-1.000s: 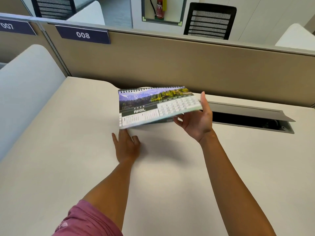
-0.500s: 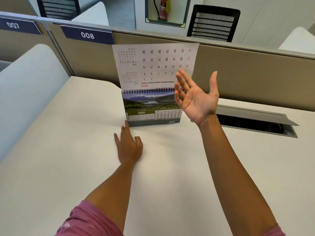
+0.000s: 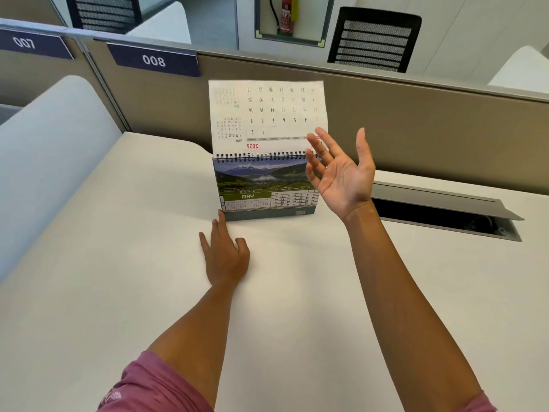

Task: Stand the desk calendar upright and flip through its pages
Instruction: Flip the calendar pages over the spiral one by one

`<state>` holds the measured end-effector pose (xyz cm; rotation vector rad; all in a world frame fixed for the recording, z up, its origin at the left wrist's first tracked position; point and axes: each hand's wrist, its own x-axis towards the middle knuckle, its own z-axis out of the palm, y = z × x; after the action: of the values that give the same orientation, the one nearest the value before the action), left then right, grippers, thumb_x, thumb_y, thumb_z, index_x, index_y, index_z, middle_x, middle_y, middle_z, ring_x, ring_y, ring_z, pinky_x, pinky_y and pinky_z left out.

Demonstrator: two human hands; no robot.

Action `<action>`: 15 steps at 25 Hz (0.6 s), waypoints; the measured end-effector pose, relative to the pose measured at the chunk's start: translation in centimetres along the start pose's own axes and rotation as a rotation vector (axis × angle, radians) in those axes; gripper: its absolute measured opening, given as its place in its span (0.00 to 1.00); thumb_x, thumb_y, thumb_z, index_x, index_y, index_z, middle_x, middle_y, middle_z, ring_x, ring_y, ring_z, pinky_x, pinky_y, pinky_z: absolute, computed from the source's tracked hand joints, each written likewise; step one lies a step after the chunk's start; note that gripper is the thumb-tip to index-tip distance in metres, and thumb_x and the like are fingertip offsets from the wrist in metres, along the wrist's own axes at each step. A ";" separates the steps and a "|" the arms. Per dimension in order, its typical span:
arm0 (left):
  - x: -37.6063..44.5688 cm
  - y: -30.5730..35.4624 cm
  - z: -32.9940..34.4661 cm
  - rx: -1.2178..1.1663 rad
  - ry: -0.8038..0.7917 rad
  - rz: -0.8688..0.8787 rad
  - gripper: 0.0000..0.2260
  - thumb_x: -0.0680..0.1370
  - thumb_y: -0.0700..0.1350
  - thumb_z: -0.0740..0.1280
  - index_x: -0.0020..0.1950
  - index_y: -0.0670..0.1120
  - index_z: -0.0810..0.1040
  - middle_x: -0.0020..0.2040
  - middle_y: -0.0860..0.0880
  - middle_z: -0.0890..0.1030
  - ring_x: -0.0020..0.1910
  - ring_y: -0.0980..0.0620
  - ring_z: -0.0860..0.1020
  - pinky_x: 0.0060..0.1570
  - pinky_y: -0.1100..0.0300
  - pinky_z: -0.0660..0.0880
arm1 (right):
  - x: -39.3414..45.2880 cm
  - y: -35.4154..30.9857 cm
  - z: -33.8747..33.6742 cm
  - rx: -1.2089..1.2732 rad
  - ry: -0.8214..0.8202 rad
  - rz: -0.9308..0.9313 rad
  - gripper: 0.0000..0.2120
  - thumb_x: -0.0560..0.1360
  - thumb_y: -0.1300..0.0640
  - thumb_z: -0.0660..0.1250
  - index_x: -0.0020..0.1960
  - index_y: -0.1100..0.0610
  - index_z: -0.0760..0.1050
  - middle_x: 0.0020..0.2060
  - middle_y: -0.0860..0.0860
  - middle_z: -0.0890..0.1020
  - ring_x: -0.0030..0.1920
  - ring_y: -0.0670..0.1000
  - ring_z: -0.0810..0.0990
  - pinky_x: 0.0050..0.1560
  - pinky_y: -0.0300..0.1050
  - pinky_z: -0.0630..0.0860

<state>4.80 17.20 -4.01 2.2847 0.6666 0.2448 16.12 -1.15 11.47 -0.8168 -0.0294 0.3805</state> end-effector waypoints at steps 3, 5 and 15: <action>0.0 0.0 0.0 -0.011 0.003 -0.003 0.31 0.80 0.42 0.59 0.80 0.50 0.50 0.79 0.46 0.59 0.79 0.45 0.51 0.79 0.45 0.46 | -0.1 0.6 -0.8 -0.128 0.157 -0.090 0.26 0.79 0.39 0.55 0.66 0.54 0.76 0.55 0.50 0.83 0.49 0.47 0.80 0.49 0.42 0.75; 0.0 0.1 -0.1 -0.014 0.002 -0.004 0.31 0.80 0.42 0.59 0.81 0.50 0.49 0.79 0.47 0.59 0.79 0.45 0.51 0.79 0.45 0.46 | -0.2 1.6 -1.4 -0.265 0.325 -0.150 0.19 0.80 0.43 0.58 0.62 0.53 0.78 0.51 0.47 0.84 0.48 0.46 0.80 0.49 0.40 0.75; 0.2 -0.4 0.3 -0.003 0.002 0.009 0.31 0.80 0.43 0.59 0.81 0.50 0.49 0.79 0.47 0.59 0.80 0.46 0.51 0.79 0.46 0.45 | 0.0 6.9 -4.3 -0.849 0.634 -0.013 0.21 0.80 0.49 0.63 0.70 0.55 0.67 0.64 0.52 0.75 0.58 0.50 0.76 0.54 0.42 0.74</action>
<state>4.93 17.36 -4.46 2.2851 0.6569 0.2518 14.65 0.09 3.52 -1.7467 0.4204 0.0637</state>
